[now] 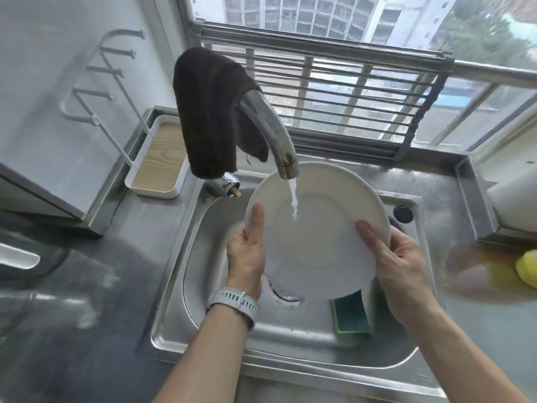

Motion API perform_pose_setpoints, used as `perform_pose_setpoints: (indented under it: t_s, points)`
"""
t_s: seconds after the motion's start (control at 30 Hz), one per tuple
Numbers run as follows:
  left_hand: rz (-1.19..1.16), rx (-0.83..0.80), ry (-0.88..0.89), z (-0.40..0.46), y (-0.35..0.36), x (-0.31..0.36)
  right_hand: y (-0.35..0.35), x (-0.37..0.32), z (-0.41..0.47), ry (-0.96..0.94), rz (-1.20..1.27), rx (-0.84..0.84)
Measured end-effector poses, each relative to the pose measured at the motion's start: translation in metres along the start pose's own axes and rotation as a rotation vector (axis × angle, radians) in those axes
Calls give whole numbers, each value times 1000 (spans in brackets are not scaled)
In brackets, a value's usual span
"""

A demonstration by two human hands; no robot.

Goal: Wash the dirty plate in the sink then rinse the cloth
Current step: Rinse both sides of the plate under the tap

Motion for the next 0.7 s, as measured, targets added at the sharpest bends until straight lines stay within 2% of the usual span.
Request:
perform_pose_setpoints:
  t_s: [0.1, 0.2, 0.3, 0.37, 0.5, 0.57, 0.7]
  points:
    - [55, -95, 130, 2, 16, 11, -19, 21, 10, 110, 139, 61]
    - [359, -180, 308, 6, 14, 22, -20, 46, 23, 245, 289, 103]
    - [695, -207, 361, 7, -1, 31, -5, 67, 30, 390, 357, 77]
    - [846, -181, 285, 7, -16, 36, 8, 80, 30, 515, 298, 29]
    - [1049, -105, -74, 10, -53, 30, 29, 96, 30, 703, 120, -92]
    - [1141, -44, -117, 13, -65, 25, 35, 99, 36, 700, 19, -107]
    - [1073, -46, -214, 11, -74, 13, 31, 86, 47, 617, -339, -82]
Point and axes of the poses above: each hand's wrist, its own z-axis towards the middle knuckle, its own y-axis out of the palm, x = y × z, the point moved 3 cm from there along z, towards the middle knuckle, and after that the axes turned 9 degrees about -x, right-handed, at the moved point
